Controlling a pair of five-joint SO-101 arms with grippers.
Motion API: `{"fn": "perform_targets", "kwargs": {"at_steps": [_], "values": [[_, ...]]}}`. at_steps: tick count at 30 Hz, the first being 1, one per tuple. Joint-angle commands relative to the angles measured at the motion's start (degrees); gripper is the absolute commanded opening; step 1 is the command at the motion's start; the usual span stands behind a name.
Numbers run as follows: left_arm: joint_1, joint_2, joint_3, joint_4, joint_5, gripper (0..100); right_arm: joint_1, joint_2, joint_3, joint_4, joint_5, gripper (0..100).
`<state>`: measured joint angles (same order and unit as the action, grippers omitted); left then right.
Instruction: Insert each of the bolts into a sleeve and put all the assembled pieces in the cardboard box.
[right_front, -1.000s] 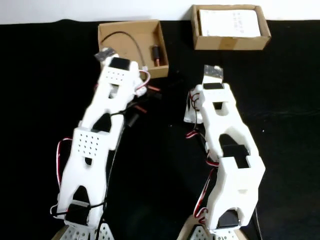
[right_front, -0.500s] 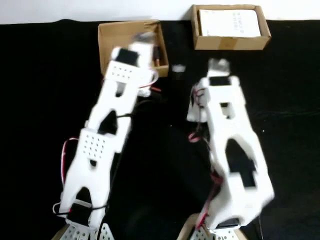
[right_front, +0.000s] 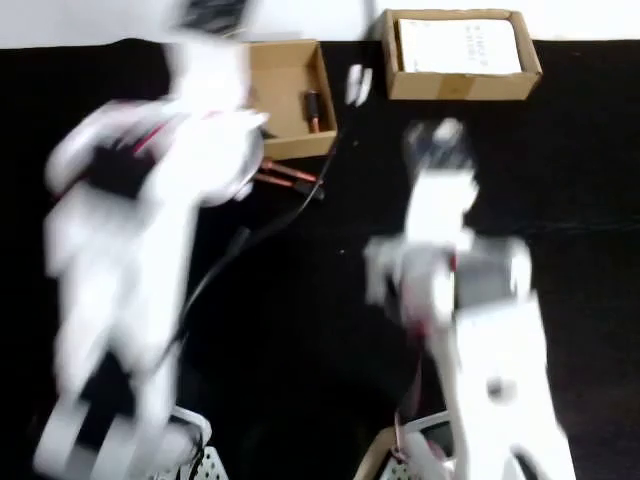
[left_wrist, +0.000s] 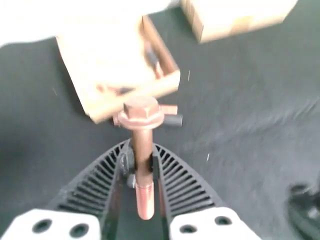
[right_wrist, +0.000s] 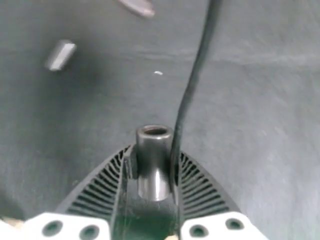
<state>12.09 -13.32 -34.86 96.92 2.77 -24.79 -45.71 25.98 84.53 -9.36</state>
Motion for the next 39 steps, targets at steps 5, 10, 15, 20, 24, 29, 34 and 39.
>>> {"fn": "perform_targets", "kwargs": {"at_steps": [5,10,15,20,24,29,34,39], "values": [[0.6,-29.7,30.4,-18.0,-0.3,1,-8.3,-30.9,33.3,-23.7,1.1,0.6],[0.7,-47.3,58.0,-35.7,0.0,1,-8.7,-46.5,51.6,-37.4,1.3,0.6],[2.2,-58.0,77.5,-54.9,0.2,1,-8.7,-58.0,64.3,-45.8,1.4,0.6],[9.5,-58.5,78.8,-56.4,4.1,1,-8.7,-58.9,70.5,-55.3,1.4,0.6],[14.0,-54.8,75.6,-56.4,8.5,1,-8.7,-58.8,74.2,-62.3,4.6,0.6],[14.2,-48.8,70.6,-55.0,8.5,1,-8.5,-58.8,77.1,-66.8,11.2,0.6],[14.5,-46.3,65.5,-52.3,8.6,1,-8.5,-58.8,77.1,-68.2,11.1,0.6],[14.7,-46.0,63.2,-51.2,8.6,1,-8.5,-58.8,77.1,-68.2,11.0,0.6]]}}
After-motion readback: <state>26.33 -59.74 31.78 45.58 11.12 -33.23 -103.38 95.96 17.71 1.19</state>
